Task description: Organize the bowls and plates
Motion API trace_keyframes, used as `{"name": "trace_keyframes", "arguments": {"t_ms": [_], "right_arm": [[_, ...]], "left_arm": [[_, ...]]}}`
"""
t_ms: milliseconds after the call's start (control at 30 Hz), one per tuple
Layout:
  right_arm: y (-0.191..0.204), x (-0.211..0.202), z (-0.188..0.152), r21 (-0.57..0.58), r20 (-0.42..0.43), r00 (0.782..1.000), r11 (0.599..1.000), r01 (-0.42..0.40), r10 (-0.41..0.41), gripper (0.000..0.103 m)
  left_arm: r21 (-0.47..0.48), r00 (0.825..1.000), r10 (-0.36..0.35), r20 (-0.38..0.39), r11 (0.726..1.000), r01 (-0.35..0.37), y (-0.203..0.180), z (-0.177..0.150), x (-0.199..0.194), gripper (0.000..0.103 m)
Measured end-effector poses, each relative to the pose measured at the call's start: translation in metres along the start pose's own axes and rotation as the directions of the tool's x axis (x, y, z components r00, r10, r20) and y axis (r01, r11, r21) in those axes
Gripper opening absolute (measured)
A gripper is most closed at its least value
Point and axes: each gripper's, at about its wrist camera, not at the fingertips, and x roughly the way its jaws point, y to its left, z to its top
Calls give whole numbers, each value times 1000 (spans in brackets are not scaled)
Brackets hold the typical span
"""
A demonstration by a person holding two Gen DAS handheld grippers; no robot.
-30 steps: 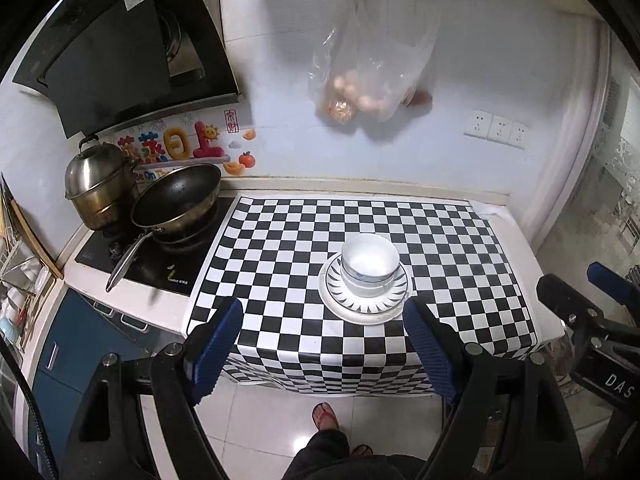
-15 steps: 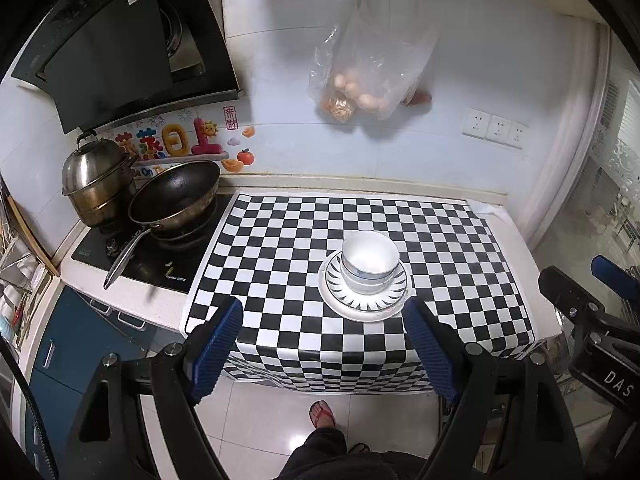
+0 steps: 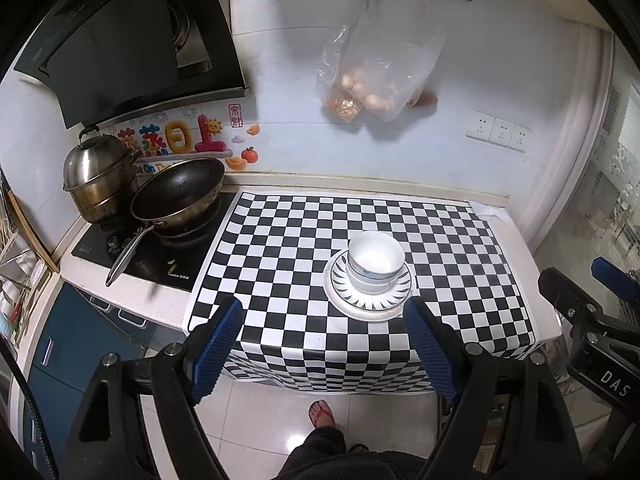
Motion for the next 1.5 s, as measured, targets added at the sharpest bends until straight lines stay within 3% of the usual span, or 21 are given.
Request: {"name": "trace_keyframes", "arguments": {"t_ms": [1500], "right_arm": [[-15, -3, 2, -9, 20, 1000, 1000, 17, -17, 94]], "left_arm": [[-24, 1000, 20, 13, 1000, -20, -1, -5, -15, 82]]}}
